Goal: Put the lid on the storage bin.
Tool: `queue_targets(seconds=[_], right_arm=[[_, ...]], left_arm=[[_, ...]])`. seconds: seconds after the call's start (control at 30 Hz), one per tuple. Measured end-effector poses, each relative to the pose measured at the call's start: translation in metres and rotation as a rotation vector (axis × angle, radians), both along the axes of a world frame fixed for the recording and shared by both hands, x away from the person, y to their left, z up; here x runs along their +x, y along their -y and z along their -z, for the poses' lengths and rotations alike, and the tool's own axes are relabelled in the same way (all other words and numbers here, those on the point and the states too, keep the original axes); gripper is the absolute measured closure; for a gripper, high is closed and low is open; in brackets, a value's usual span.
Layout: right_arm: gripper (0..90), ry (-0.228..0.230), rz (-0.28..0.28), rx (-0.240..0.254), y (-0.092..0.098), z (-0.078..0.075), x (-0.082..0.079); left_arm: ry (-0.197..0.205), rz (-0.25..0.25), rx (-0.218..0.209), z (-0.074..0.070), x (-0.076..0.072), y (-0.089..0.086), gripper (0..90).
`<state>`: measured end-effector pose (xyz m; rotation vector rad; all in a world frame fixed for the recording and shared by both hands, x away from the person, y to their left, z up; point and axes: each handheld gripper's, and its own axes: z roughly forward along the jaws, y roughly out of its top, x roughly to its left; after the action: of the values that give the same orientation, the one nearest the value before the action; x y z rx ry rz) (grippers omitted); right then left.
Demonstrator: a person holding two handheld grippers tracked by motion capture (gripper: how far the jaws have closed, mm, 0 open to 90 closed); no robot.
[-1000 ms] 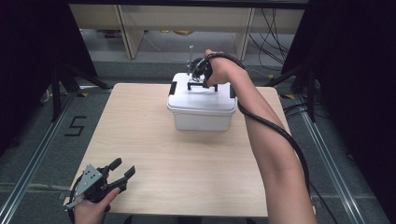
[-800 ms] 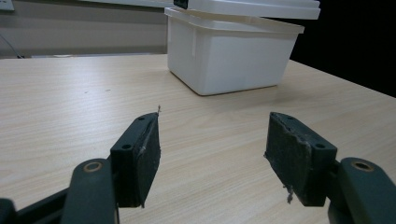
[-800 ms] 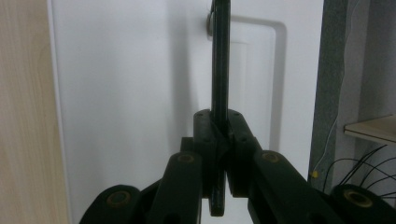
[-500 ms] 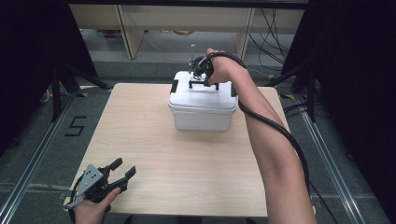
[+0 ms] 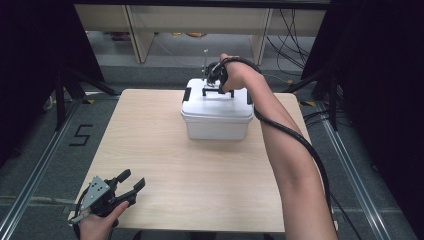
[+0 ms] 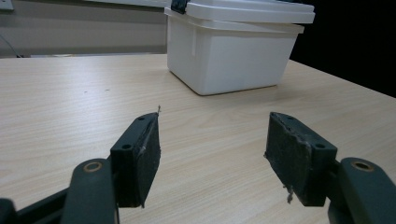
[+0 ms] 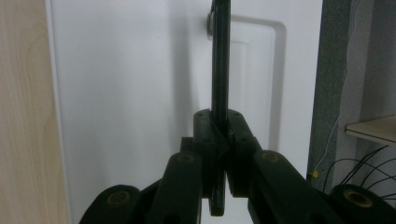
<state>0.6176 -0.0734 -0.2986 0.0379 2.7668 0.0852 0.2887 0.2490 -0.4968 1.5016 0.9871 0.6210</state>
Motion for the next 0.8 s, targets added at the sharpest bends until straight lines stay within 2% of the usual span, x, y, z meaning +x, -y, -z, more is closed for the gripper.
queue_targets(seconds=[0.03,0.13,0.3,0.33,0.4,0.5,0.53,0.63,0.77,0.8], right_arm=[[85.2,-0.02,0.039,-0.009,0.0,0.0,-0.003],[85.2,-0.015,0.018,0.002,0.001,0.002,-0.001],[85.2,-0.02,0.024,0.008,0.002,0.003,-0.002],[85.1,-0.011,0.001,0.007,0.002,0.003,0.0],[85.2,-0.018,-0.009,0.01,0.003,0.004,0.001],[85.1,-0.027,0.023,0.0,0.005,0.006,0.0],[85.1,-0.024,0.006,-0.007,0.004,0.006,0.001],[85.0,-0.029,0.012,-0.001,0.005,0.009,0.002],[84.9,-0.04,0.025,-0.019,0.004,0.009,0.002],[84.8,-0.03,-0.002,-0.016,0.004,0.01,0.004]], left_arm=[[-0.003,-0.001,0.003,0.0,0.0,0.0,34.4],[-0.004,-0.001,0.002,0.0,0.0,0.001,34.5],[-0.003,-0.001,0.003,0.0,0.0,0.0,34.5],[-0.003,-0.002,0.003,0.0,0.0,0.0,34.5],[-0.003,-0.002,0.003,0.0,0.0,0.0,34.4],[-0.003,0.0,0.002,0.0,0.0,0.0,34.4],[-0.004,0.0,0.002,0.0,0.0,0.0,34.4],[-0.005,0.0,0.003,0.0,0.0,0.0,34.4],[-0.006,0.001,0.003,0.0,0.0,0.001,34.4],[-0.006,0.001,0.001,0.0,0.0,0.001,34.4]])
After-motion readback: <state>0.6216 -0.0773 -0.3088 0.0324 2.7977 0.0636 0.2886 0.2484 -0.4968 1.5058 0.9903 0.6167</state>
